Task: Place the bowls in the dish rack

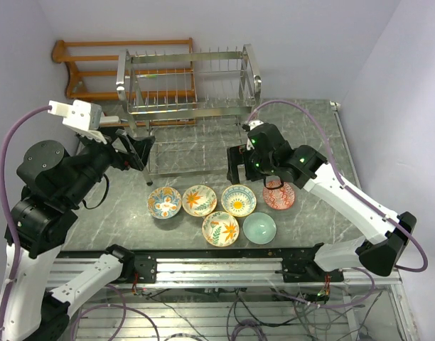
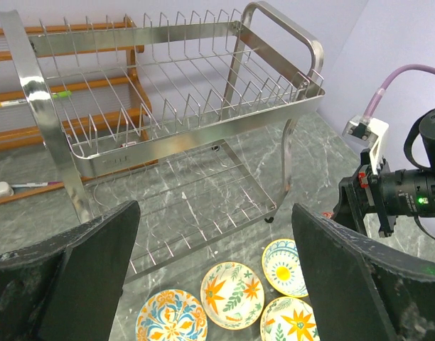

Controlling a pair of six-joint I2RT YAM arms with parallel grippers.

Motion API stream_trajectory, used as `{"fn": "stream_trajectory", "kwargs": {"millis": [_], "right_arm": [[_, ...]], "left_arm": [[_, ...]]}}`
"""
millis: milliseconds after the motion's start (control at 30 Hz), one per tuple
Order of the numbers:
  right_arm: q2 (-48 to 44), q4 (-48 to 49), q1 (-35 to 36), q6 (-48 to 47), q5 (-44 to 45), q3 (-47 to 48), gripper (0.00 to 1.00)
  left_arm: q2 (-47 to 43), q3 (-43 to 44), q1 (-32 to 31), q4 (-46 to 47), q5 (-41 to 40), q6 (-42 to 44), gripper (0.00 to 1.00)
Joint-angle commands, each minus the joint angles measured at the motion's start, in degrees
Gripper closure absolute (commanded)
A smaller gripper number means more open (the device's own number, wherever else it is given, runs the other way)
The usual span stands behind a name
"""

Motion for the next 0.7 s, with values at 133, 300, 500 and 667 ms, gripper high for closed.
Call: {"fn": "stream_trajectory", "kwargs": {"millis": [133,300,500,667], "right_arm": [[-0.61,-2.12,0.15,-3.85,-0.63,-0.15,0.00],[-1.88,3.25,0.59,-4.48,-3.75,-4.03,0.03],[4.42,3.72,10.87,-0.30,1.70,-0.82,0.09],[12.13,7.23,17.52,3.58,3.79,3.60,0.11]], "left_arm": [[1.40,3.00,0.46,1.35,-0.42,-0.45,0.01],[2.13,5.35,0.46,-1.01,-1.37,-1.64,0.01],[3.21,10.04,0.51,-4.98,-1.66,-1.46,0.01],[5.06,15.34,0.47,-13.90,-7.56,-2.99,0.01]]}}
